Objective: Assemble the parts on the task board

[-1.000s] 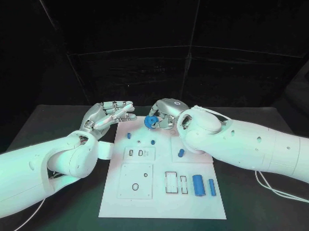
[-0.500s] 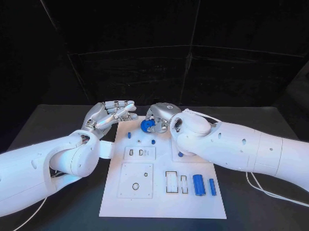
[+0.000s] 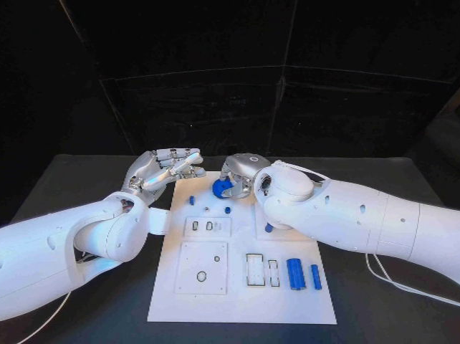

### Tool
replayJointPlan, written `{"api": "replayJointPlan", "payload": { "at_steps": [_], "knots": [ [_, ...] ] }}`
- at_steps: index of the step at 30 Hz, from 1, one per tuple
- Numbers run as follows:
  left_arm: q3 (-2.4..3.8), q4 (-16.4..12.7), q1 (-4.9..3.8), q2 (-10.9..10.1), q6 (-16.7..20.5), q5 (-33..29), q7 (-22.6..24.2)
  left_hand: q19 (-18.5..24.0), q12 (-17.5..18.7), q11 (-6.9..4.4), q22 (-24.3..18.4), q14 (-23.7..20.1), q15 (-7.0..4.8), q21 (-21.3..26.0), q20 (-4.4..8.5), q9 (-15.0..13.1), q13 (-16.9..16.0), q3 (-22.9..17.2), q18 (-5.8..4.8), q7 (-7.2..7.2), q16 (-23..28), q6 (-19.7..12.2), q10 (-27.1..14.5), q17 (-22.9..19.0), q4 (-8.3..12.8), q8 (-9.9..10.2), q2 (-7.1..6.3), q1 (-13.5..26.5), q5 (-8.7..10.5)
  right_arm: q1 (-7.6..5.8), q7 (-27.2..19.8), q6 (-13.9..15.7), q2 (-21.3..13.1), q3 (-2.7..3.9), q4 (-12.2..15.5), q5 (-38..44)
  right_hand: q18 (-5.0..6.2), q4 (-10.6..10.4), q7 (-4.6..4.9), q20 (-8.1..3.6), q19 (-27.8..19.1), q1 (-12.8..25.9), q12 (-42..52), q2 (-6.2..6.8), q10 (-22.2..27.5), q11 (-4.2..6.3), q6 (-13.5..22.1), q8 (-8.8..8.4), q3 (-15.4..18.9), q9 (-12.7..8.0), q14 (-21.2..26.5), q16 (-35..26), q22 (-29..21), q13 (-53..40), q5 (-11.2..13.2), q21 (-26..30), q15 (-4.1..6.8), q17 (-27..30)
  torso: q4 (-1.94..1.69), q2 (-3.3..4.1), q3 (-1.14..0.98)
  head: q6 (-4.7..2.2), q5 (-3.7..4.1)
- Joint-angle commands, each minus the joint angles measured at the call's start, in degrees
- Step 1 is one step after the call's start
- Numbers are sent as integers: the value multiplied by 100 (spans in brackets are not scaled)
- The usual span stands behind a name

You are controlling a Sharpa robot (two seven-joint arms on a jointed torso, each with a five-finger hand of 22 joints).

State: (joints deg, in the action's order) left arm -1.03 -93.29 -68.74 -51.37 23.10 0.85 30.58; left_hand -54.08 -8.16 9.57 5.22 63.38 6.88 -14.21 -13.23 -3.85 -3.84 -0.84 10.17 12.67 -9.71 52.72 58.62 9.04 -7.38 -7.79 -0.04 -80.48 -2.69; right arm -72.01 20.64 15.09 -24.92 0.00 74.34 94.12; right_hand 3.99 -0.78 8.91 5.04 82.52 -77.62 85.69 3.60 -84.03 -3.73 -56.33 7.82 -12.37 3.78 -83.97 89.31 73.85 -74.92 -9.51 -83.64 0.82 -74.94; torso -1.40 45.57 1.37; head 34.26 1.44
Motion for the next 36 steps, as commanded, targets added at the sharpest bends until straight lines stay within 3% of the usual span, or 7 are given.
{"api": "replayJointPlan", "payload": {
  "at_steps": [1, 12, 17, 20, 25, 31, 36],
  "knots": [
    [5, -5, -8, 5, -57, 30, 26, -31, 41, 10, -12, -7, 14, 27, -18, 7, 8, -6, 38, 4, 30, 29, 42, 11, 47, 38, 44, -29, -26, -6, 71, -104, 12, -2, -12, -6, -72, -14, 31, 70, -2, 26, -44, 70, -187, -47, 165, -79, 9, -13, -565, 9, -9, -985, -59, -16, -64, -1331, -9, 2, 3, -10, 1],
    [5, -7, -8, -1, -52, 30, 24, -31, 43, 10, -12, -7, 14, 27, -18, 8, 8, -6, 38, 4, 32, 29, 42, 11, 48, 39, 45, -30, -26, -6, 7, -249, 61, -2, -70, -183, -66, -262, 122, 171, -23, 366, -134, 296, -101, -144, 718, -407, 399, 4, -565, 9, -27, -891, 54, -9, -158, -1333, -9, 0, 2, -6, 4],
    [5, -7, -8, -4, -46, 30, 23, -32, 46, 10, -14, -7, 15, 29, -18, 8, 8, -6, 37, 5, 34, 28, 42, 12, 51, 41, 45, -30, -26, -6, -2, -435, 71, -2, -79, -301, -70, -715, 109, 176, -12, 740, -96, 255, -133, -137, 495, -358, 678, 31, -571, 18, -1, -930, 14, -23, -156, -1359, -8, 3, 3, -2, -3],
    [5, -7, -8, -5, -43, 30, 21, -32, 50, 12, -15, -8, 15, 30, -18, 9, 9, -5, 37, 8, 38, 25, 39, 13, 55, 45, 45, -31, -26, -6, 10, -460, 71, -2, -86, -363, -71, -1033, 101, 169, -10, 1029, -81, 186, -143, -132, 415, -353, 896, 31, -573, 22, 6, -945, -281, -28, -151, -1368, -2, 0, 3, -3, -11],
    [5, -9, -8, -9, -44, 30, 20, -32, 57, 15, -18, -9, 16, 33, -19, 10, 10, -5, 37, 11, 43, 21, 35, 14, 61, 52, 45, -34, -26, -6, -147, 100, -14, -2, -18, -395, -74, -1119, 105, 169, -1, 1032, -48, 133, -172, -134, 388, -363, 1033, 27, -574, 24, 23, -980, -409, -37, -153, -1374, -4, -1, 0, -19, -3],
    [5, -1, -8, -43, -51, 30, 24, -33, 60, 15, -19, -8, 17, 34, -19, 10, 11, -6, 37, 11, 45, 21, 34, 15, 65, 53, 48, -37, -26, -4, -1022, 1083, -502, -3, 397, -778, -81, -868, 95, 159, 16, 499, -18, -14, -203, -121, 334, -382, 994, 20, -576, 27, 59, -1015, -462, -54, -142, -1383, 13, -11, -6, -45, -1],
    [5, -7, -9, -93, -50, 29, 28, -34, 62, 15, -20, -6, 16, 35, -19, 10, 10, -9, 37, 10, 47, 23, 36, 16, 69, 55, 52, -41, -27, -7, -1551, 1176, -1287, -5, 883, -1396, -85, -618, 100, 164, 18, 150, -33, -3, -191, -124, 378, -409, 952, 10, -578, 30, 76, -1003, -323, -61, -146, -1392, 39, -23, -5, -68, 37]
  ]
}}
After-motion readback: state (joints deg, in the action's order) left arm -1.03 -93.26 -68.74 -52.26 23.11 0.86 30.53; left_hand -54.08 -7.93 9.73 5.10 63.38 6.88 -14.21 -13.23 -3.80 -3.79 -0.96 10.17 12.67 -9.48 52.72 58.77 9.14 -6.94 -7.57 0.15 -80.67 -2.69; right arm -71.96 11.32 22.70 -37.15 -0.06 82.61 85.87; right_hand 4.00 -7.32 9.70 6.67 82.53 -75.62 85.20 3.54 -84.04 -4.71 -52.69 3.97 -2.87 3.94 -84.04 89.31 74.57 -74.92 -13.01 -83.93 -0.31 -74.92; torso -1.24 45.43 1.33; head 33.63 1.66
